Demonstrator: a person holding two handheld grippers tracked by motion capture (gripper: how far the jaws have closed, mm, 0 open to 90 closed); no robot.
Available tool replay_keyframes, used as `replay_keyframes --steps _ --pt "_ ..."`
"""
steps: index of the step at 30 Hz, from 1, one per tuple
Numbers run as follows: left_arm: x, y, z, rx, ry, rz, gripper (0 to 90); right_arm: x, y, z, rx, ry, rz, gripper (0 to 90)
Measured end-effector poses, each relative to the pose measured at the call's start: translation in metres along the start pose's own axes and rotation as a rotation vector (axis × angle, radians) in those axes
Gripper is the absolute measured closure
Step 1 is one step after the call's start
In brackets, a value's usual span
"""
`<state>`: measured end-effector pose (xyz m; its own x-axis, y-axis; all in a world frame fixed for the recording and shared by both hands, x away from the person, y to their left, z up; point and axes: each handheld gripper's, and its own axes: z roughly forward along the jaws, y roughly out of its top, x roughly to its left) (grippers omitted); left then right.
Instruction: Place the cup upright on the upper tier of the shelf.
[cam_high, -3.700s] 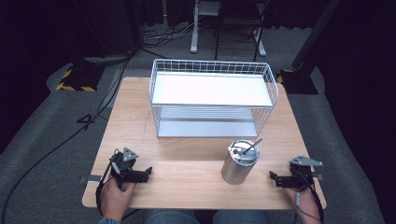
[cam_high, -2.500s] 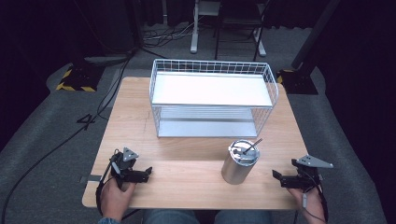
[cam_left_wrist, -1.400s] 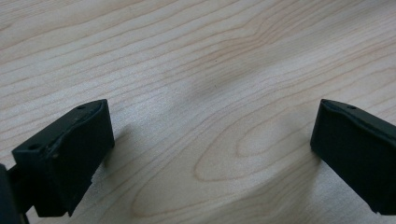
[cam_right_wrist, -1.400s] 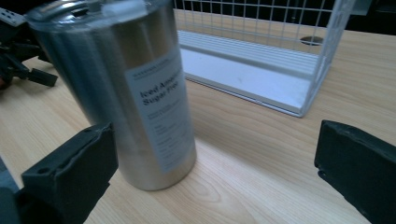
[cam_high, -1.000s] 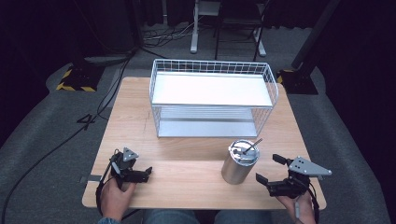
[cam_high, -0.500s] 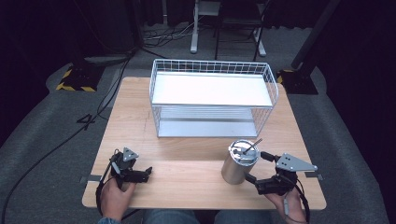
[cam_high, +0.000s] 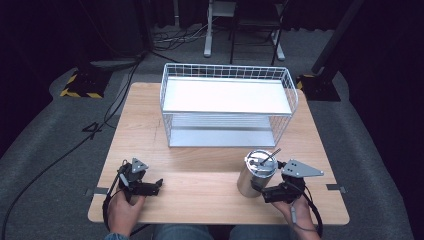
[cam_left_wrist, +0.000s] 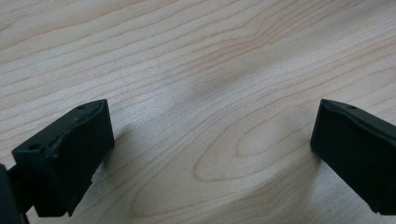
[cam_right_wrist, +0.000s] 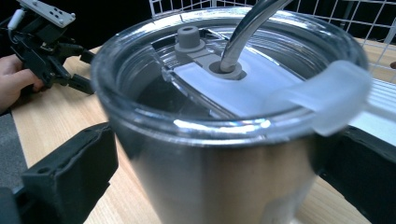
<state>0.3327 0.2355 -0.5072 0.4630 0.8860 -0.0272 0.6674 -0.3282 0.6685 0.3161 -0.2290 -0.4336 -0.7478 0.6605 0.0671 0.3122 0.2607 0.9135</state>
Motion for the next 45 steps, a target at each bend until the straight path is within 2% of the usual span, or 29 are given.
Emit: replay_keyframes --steps 8,16,19,26,39,45 --pt "0.000 0.000 0.000 0.000 0.000 0.000 0.0 -0.001 -0.002 0.012 0.001 -0.009 0.011 0.0" --pt "0.000 0.000 0.000 0.000 0.000 0.000 0.0 -0.002 -0.005 0.018 -0.021 -0.009 0.030 0.0" --pt "0.000 0.000 0.000 0.000 0.000 0.000 0.0 -0.001 -0.007 0.023 -0.019 -0.025 0.029 0.0" --pt "0.000 0.000 0.000 0.000 0.000 0.000 0.0 0.000 -0.010 0.024 -0.042 -0.026 0.051 0.4" --pt "0.000 0.000 0.000 0.000 0.000 0.000 0.0 0.003 -0.007 0.022 -0.032 -0.063 0.010 2.8" --pt "0.000 0.000 0.000 0.000 0.000 0.000 0.0 0.003 -0.001 0.019 -0.030 -0.066 0.022 3.8"
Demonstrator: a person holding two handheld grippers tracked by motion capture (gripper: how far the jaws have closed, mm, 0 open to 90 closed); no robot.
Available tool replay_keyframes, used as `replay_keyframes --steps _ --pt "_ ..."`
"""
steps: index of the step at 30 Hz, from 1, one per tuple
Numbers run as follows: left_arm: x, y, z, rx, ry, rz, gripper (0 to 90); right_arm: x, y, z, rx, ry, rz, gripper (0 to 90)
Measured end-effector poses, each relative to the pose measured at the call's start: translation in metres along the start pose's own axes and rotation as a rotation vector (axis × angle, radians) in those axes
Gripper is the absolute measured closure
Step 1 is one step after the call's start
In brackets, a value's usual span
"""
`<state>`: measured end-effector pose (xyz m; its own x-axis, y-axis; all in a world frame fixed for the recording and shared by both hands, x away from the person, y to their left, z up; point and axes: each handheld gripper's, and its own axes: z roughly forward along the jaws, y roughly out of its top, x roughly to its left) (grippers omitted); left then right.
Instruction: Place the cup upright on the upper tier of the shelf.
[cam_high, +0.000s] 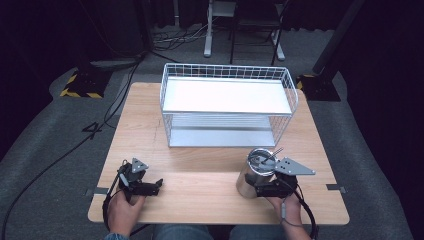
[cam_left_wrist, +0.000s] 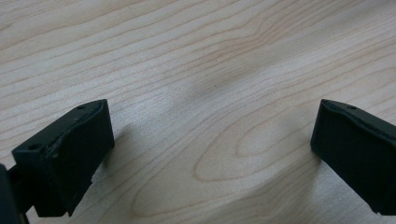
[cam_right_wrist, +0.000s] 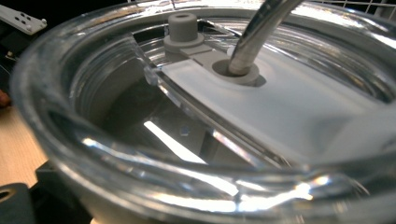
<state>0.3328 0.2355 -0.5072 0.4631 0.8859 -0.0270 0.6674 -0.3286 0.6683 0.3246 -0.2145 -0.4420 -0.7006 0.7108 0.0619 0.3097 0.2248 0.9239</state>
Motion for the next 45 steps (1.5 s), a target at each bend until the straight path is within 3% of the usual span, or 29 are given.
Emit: replay_keyframes --steps 9,28,45 --pt "0.000 0.000 0.000 0.000 0.000 0.000 0.0 0.005 0.020 -0.004 -0.003 -0.005 -0.034 3.9" --pt "0.000 0.000 0.000 0.001 -0.001 -0.002 0.0 0.010 0.083 -0.002 -0.021 -0.015 -0.080 3.9" --pt "0.000 0.000 0.000 0.000 -0.001 0.000 0.0 0.002 0.142 0.002 -0.009 -0.037 -0.084 3.8"
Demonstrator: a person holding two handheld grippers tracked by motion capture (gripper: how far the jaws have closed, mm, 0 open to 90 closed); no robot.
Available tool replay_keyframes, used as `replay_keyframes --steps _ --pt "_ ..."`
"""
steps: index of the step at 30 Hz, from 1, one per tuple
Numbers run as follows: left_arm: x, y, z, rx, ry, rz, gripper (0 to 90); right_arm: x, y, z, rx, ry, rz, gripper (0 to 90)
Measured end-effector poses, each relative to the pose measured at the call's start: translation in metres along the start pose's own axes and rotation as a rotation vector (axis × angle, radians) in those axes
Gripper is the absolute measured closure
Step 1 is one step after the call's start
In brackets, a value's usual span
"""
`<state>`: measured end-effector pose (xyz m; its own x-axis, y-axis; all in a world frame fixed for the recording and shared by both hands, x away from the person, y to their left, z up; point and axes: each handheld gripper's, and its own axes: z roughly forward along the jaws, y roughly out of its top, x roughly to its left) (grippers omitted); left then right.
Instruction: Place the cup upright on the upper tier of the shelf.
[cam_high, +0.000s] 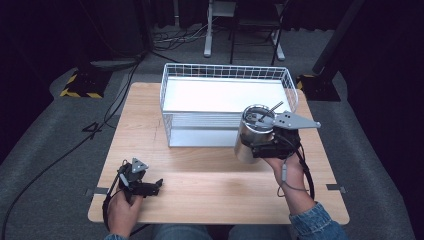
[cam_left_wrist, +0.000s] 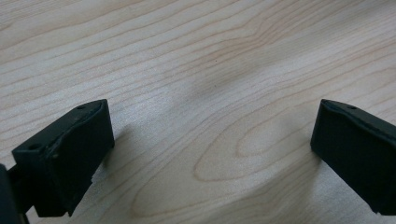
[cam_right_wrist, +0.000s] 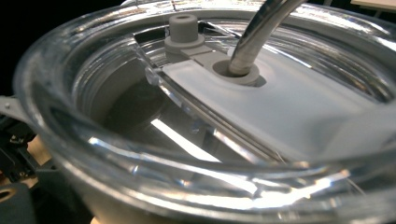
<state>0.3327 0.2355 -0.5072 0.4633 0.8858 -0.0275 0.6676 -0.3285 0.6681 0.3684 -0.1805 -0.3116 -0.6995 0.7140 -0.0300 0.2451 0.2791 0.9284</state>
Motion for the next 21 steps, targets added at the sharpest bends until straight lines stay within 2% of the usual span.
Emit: replay_keyframes --steps 9,21 --pt "-0.001 -0.001 -0.001 0.000 0.010 -0.011 0.1 -0.012 0.034 0.003 -0.009 -0.004 0.051 3.8" --pt "-0.002 0.000 0.000 -0.002 0.011 -0.014 0.0 -0.019 0.073 0.010 -0.019 -0.074 0.045 3.8"
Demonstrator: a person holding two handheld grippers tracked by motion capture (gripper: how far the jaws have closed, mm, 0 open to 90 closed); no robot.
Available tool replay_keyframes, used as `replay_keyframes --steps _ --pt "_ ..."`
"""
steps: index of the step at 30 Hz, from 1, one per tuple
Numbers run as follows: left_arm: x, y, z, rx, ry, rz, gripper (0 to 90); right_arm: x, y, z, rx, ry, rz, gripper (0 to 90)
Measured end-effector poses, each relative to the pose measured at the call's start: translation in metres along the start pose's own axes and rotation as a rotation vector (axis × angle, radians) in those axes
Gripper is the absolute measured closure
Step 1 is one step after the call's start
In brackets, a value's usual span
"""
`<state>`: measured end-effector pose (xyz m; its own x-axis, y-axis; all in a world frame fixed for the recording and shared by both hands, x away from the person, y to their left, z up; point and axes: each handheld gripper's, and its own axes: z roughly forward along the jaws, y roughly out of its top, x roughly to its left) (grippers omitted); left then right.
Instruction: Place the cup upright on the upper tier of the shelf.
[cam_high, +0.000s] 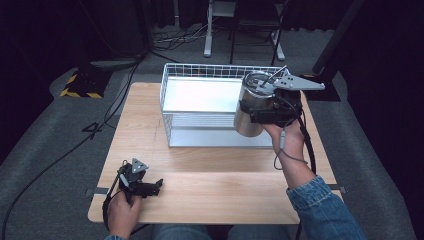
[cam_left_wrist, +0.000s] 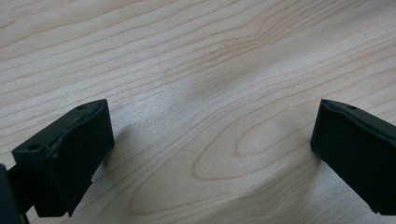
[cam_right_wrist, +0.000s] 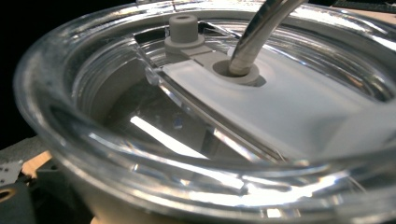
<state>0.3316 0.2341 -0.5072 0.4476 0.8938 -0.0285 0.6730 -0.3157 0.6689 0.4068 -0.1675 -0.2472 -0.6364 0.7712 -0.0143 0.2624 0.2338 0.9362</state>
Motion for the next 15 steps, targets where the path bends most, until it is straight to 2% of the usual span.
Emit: replay_keyframes --steps 6,12,15 --pt "0.000 0.000 0.000 0.001 0.000 -0.001 0.0 -0.006 0.018 0.011 -0.005 -0.021 0.015 3.8" --pt "0.000 0.001 0.000 0.002 -0.001 0.000 0.0 -0.009 0.034 0.025 0.012 -0.066 -0.012 3.7" --pt "0.000 0.000 0.000 0.002 0.001 -0.002 0.0 -0.011 0.042 0.033 0.014 -0.071 -0.002 3.7"
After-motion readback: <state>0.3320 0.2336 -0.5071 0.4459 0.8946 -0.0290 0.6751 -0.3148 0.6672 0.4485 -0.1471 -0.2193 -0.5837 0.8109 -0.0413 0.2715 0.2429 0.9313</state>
